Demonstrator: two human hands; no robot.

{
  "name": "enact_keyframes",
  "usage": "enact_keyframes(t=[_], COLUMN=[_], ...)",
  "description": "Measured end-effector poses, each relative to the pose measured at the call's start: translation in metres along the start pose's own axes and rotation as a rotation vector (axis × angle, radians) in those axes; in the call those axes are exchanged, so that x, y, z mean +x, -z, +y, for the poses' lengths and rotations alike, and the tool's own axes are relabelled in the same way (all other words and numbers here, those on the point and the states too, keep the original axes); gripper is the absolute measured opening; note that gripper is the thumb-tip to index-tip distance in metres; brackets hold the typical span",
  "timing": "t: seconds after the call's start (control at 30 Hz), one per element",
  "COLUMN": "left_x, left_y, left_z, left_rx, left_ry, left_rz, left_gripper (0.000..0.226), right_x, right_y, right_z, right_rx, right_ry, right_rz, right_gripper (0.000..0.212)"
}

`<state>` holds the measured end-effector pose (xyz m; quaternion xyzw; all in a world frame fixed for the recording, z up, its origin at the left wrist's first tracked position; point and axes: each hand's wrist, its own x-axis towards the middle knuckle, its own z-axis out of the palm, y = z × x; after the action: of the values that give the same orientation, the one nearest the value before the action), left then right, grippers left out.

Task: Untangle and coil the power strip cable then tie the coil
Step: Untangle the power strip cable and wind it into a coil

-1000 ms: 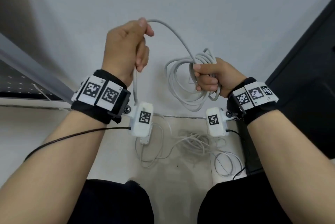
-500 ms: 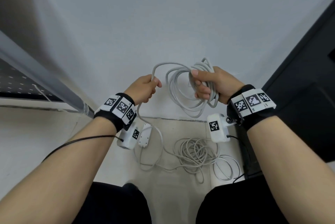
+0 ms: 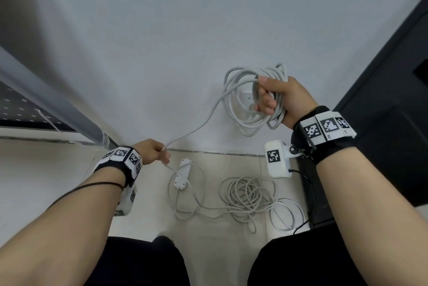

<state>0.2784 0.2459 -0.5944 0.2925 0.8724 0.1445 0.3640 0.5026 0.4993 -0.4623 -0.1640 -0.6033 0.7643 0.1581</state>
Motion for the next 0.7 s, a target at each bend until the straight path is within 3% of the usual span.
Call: enact_keyframes(t=[0.1, 0.3, 0.43, 0.57, 0.7], left_x=[0.003, 0.004, -0.006, -0.022, -0.049], left_y=[0.000, 0.011, 0.025, 0.039, 0.048], left_z=[-0.012, 0.003, 0.030, 0.061, 0.098], left_rx=[-0.080, -0.624, -0.865, -0.698, -0.389], left_ry=[-0.030, -0.090, -0.236, -0.315, -0.386], left_rz=[0.081, 0.287, 0.275, 0.204, -0.009], left_gripper=[0.023, 0.032, 0.031, 0.029, 0.019], right_x=[0.001, 0.006, 0.005, 0.003, 0.002], right_y=[0.003, 0.010, 0.014, 0.012, 0.008], right_z=[0.000, 0.001, 0.002, 0.002, 0.000], right_rx=[0.023, 0.030, -0.044, -0.021, -0.001], right_ry=[0.013, 0.056, 0.064, 0.039, 0.001], right_rz=[0.025, 0.052, 0.083, 0.112, 0.088], right_gripper=[0.029, 0.027, 0.019, 0.011, 0.013])
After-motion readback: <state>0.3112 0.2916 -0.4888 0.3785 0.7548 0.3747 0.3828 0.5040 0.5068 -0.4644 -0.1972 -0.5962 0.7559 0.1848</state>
